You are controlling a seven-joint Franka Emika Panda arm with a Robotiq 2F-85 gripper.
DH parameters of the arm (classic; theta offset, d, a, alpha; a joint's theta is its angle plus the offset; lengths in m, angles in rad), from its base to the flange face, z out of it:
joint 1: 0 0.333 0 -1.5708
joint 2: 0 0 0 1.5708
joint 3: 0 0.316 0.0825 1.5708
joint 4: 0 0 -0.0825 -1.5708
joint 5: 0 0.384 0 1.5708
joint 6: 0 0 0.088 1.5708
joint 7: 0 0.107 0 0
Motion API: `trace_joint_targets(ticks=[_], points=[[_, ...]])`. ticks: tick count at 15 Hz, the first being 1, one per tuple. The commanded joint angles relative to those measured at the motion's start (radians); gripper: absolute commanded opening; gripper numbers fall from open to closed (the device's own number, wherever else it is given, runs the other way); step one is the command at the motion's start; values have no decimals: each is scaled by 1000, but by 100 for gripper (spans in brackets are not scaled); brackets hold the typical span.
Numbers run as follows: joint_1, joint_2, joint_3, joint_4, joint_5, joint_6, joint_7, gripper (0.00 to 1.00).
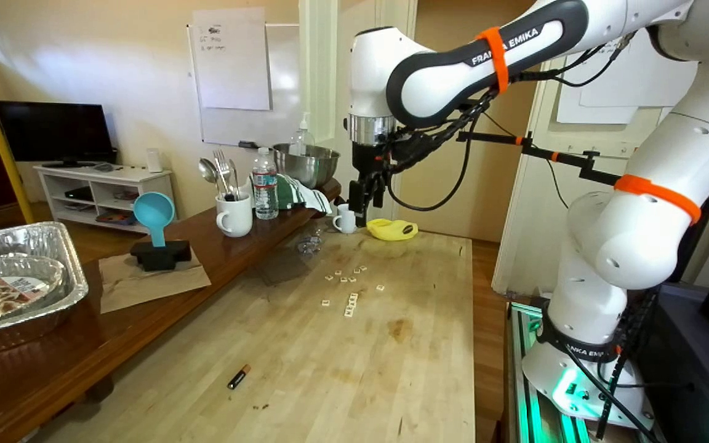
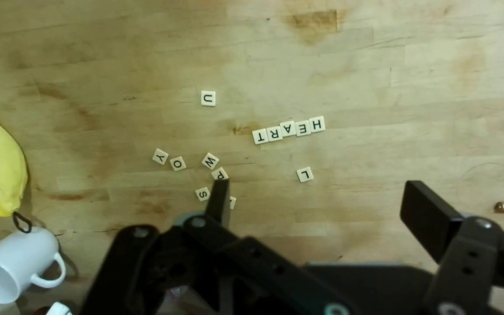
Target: Remove the letter R from the pile of letters on the left
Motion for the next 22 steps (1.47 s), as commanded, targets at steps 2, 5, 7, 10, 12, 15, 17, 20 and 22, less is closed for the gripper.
trace_joint_targets(ticks=[2,5,7,10,12,15,17,20,22], points=[[-5,30,-21,-37,4,81,-3,100],[-8,48,-28,-43,6,98,-4,100],[-1,12,-24,-62,2,109,-14,100],[3,43,-22,-83,-11,145,-47,100],[15,63,-48,-109,29,205,-122,100],[25,98,-96,-160,112,329,-257,100],[36,137,-139,-169,203,367,-373,100],[10,202,-152,-174,209,397,-401,100],[-11,252,-153,-173,177,430,-367,100]])
